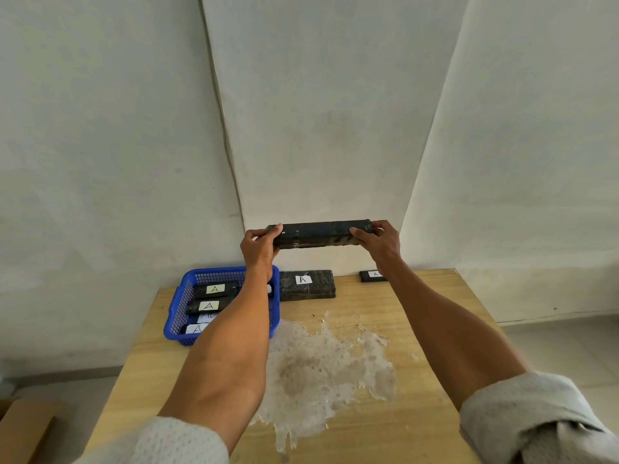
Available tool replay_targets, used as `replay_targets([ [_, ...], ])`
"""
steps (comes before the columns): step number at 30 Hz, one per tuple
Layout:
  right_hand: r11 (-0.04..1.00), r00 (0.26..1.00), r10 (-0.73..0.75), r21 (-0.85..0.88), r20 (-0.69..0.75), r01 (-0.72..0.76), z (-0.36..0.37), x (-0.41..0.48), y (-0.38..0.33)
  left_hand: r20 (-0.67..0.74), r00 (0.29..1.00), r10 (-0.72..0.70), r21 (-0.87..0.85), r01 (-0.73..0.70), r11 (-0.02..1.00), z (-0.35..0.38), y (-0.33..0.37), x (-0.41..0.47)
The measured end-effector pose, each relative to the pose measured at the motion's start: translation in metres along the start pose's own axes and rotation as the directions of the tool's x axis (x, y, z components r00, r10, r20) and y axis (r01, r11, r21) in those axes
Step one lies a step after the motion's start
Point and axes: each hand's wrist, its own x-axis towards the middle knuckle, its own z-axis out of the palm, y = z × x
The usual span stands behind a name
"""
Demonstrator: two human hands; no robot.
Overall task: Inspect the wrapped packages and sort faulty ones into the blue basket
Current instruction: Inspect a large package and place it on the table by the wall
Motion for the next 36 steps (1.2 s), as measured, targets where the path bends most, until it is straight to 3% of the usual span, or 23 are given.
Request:
replay_targets([
  [3,0.977,0.99,0.137,0.165,-0.018,-0.132,0.001,0.0,-0.004,0.016,1.0,0.024,-0.021,-0.024,0.999,0.003,0.0,0.001],
  [8,0.815,0.921,0.39,0.459,0.014,-0.353,0.0,0.0,0.005,0.046,0.996,0.071,-0.035,-0.07,0.997,0.021,0.001,-0.004],
  [13,0.59,0.868,0.479,0.683,0.134,-0.431,-0.001,-0.006,0.026,0.133,0.987,0.087,-0.083,-0.077,0.994,0.036,0.004,-0.016],
  [16,0.568,0.862,0.488,0.698,0.14,-0.435,-0.001,-0.011,0.026,0.201,0.979,-0.015,-0.164,0.049,0.985,0.033,0.005,-0.016],
  [21,0.835,0.914,0.405,0.42,-0.032,-0.356,0.008,-0.013,0.019,0.299,0.945,-0.129,-0.155,0.182,0.971,0.027,0.008,-0.016],
  [23,0.913,0.957,0.291,0.303,-0.02,-0.271,0.01,-0.013,0.018,0.286,0.947,-0.145,-0.175,0.2,0.964,0.025,0.007,-0.016],
  [26,0.994,0.989,0.096,0.038,0.113,-0.1,0.007,-0.017,0.02,0.26,0.953,-0.154,-0.223,0.214,0.951,0.02,0.005,-0.015],
  [29,0.927,0.981,-0.064,-0.352,0.185,0.127,0.007,-0.023,0.02,0.273,0.948,-0.162,-0.226,0.227,0.947,0.02,0.007,-0.017],
  [31,0.862,0.974,-0.181,-0.455,0.132,0.222,0.01,-0.028,0.012,0.294,0.943,-0.159,-0.179,0.218,0.959,0.021,0.006,-0.017],
  [33,0.795,0.965,-0.242,-0.55,0.096,0.254,0.011,-0.031,0.005,0.287,0.944,-0.161,-0.142,0.208,0.968,0.023,0.005,-0.019],
  [36,0.669,0.973,-0.214,-0.713,0.087,0.211,0.01,-0.034,-0.002,0.261,0.949,-0.179,-0.061,0.201,0.978,0.027,0.004,-0.02],
])
